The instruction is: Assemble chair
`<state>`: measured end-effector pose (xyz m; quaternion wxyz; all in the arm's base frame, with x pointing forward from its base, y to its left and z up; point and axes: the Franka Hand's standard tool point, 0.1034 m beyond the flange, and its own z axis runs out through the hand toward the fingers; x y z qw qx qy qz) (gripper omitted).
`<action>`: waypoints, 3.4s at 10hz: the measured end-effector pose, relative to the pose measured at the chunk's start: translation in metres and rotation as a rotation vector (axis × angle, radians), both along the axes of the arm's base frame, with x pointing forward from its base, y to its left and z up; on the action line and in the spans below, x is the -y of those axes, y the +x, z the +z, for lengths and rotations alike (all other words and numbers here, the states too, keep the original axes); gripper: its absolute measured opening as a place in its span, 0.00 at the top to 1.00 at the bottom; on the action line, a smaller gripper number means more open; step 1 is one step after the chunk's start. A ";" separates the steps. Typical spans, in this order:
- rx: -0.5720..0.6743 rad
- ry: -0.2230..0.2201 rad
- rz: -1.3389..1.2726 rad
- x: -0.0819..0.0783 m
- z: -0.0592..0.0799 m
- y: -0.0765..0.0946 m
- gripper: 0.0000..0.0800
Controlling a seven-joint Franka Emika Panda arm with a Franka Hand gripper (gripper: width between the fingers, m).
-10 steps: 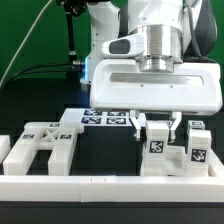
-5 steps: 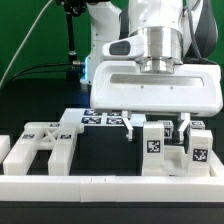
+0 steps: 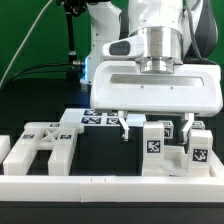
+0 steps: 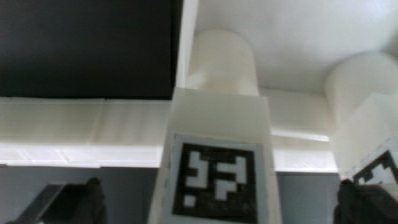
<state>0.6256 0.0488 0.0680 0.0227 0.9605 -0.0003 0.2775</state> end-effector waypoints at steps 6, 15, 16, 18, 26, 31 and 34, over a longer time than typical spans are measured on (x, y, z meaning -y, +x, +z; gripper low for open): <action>-0.170 0.092 -0.050 0.030 0.015 0.014 0.19; -0.437 0.244 -0.278 0.004 0.006 0.012 0.31; -0.437 0.275 -0.354 0.003 0.006 0.011 0.52; -0.437 0.313 -0.446 0.002 0.006 0.011 0.64; -0.388 0.715 -1.318 0.000 0.004 0.015 0.64; -0.425 0.491 -0.722 -0.009 0.004 0.020 0.24; -0.433 0.409 -0.501 -0.010 0.002 0.017 0.19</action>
Offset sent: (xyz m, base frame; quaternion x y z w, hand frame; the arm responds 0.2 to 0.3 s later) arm 0.0104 0.0064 0.0120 0.1399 -0.1181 0.1008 0.9779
